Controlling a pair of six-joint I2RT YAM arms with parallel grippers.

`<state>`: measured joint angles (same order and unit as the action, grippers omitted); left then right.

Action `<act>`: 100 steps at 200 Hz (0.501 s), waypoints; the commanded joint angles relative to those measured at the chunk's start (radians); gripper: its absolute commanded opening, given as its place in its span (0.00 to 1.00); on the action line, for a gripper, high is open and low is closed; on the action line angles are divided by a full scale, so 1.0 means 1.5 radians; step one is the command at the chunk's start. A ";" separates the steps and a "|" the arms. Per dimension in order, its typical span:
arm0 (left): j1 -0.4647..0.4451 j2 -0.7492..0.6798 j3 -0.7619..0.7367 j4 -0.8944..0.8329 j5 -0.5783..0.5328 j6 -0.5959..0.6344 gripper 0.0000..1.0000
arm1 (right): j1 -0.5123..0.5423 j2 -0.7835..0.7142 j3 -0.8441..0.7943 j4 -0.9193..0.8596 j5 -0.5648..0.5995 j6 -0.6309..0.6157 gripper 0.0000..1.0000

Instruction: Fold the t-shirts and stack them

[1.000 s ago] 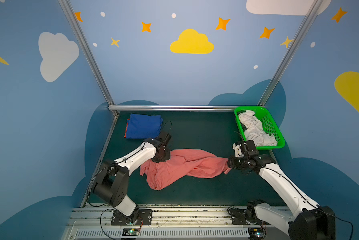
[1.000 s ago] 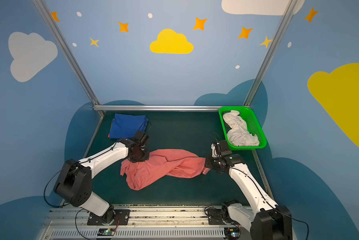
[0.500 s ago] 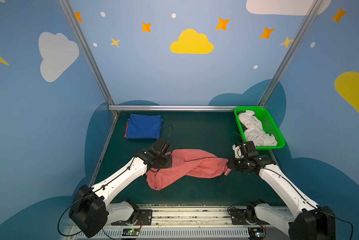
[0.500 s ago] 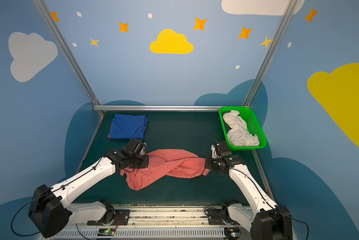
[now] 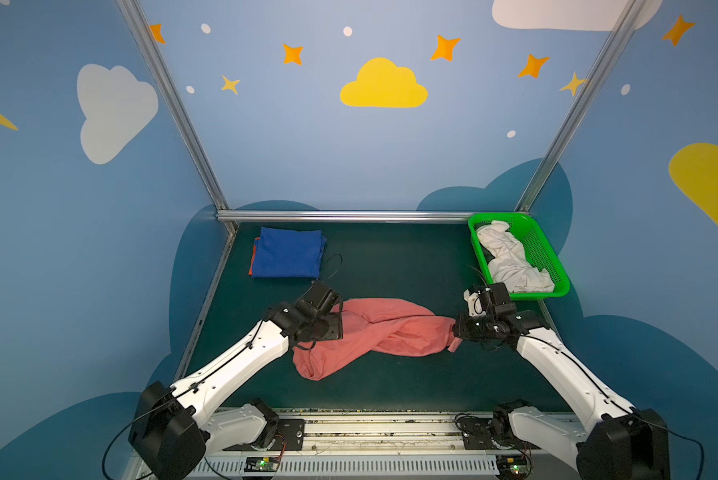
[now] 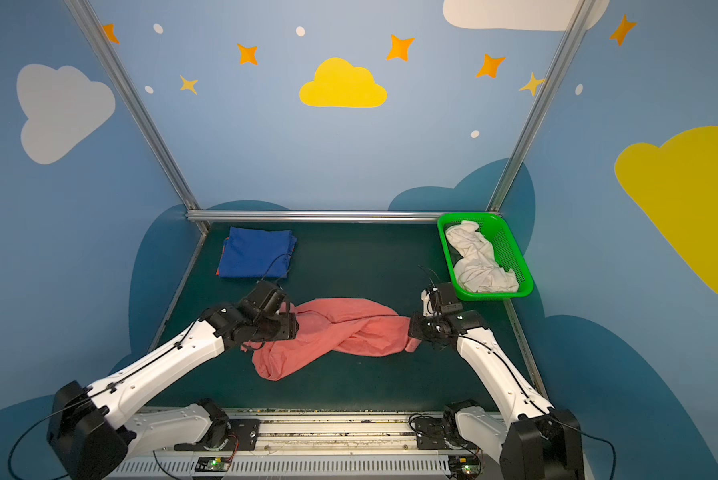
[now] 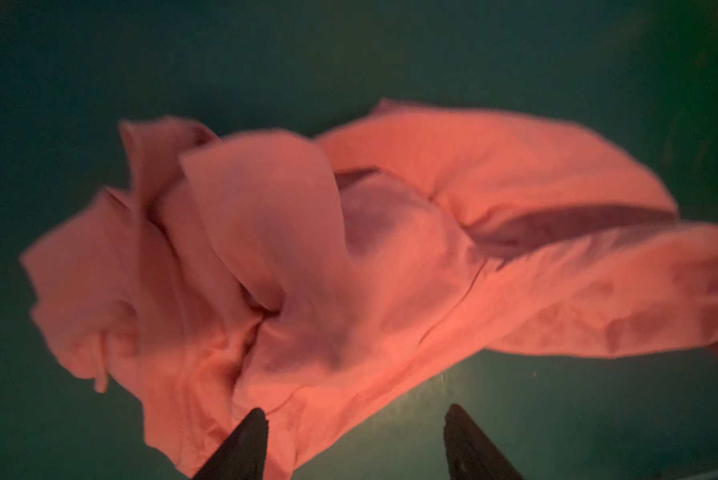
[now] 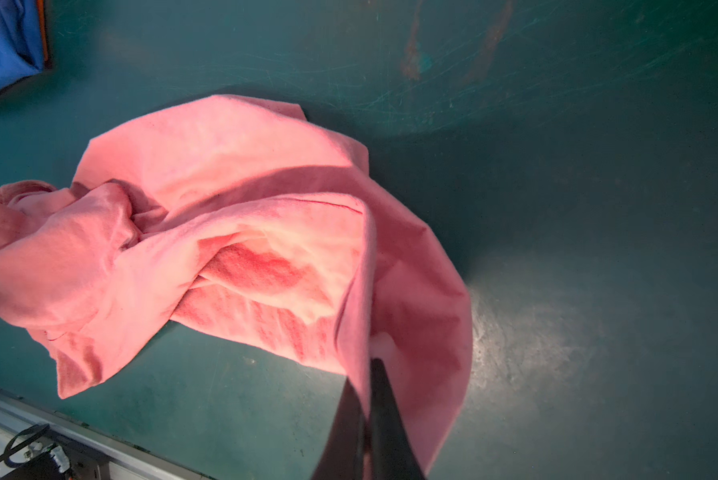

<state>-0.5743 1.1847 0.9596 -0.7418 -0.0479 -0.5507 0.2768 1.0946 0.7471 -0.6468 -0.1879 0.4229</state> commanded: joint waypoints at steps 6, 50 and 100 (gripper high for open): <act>0.088 0.023 0.022 0.010 -0.016 0.012 0.65 | 0.001 0.007 0.002 0.003 -0.006 0.002 0.00; 0.183 0.115 0.025 0.058 0.059 0.047 0.61 | 0.001 0.007 0.005 -0.010 0.008 0.000 0.00; 0.235 0.178 0.017 0.151 0.128 0.055 0.53 | 0.001 0.010 0.012 -0.019 0.012 0.000 0.00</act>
<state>-0.2493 1.4395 0.9901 -0.6014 0.0723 -0.4858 0.2768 1.1065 0.7471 -0.6506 -0.1822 0.4225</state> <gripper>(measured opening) 0.540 0.047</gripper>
